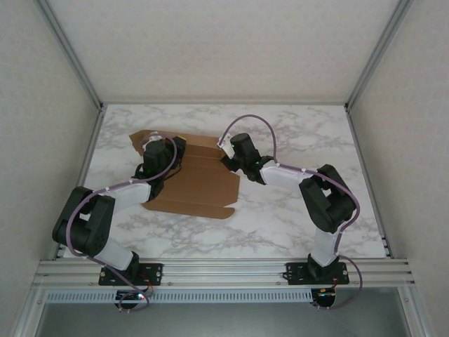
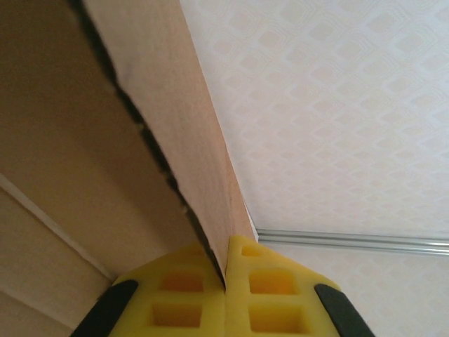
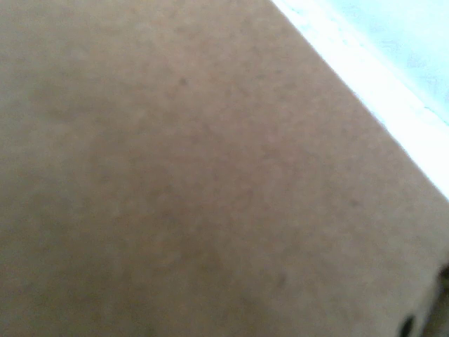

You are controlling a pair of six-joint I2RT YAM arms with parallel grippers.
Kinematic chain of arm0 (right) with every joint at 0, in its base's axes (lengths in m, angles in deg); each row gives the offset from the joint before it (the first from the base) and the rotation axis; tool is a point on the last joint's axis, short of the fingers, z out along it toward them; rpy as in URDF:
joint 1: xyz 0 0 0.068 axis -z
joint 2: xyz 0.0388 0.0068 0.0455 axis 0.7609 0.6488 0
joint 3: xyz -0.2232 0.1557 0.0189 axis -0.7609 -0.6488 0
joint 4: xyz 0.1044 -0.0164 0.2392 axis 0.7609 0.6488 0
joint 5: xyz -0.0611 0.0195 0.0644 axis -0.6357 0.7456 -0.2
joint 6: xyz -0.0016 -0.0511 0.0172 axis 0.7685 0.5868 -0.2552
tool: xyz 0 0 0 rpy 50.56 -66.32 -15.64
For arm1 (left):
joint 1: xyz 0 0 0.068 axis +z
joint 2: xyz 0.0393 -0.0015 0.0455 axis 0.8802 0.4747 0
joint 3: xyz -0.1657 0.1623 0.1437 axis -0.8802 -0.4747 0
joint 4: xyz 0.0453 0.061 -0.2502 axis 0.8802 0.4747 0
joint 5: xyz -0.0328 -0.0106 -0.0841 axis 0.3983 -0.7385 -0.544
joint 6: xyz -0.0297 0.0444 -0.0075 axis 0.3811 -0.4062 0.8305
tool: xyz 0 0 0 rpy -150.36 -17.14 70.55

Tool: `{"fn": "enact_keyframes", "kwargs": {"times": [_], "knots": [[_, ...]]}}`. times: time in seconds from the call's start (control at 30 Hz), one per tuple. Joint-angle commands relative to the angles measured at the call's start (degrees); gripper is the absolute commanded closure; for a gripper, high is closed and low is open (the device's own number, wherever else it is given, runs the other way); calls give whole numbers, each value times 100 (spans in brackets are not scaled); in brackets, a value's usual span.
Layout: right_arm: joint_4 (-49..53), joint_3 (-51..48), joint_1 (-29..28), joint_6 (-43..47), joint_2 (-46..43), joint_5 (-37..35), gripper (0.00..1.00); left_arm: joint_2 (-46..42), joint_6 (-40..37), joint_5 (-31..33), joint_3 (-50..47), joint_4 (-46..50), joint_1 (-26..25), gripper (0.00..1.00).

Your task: Fold the paper box

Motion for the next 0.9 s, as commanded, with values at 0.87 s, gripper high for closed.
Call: {"fn": "enact_keyframes", "kwargs": {"times": [0.87], "knots": [[-754,934,42,-483,991,-554,48,436,935,-116,878,2453,-43,100]]}}
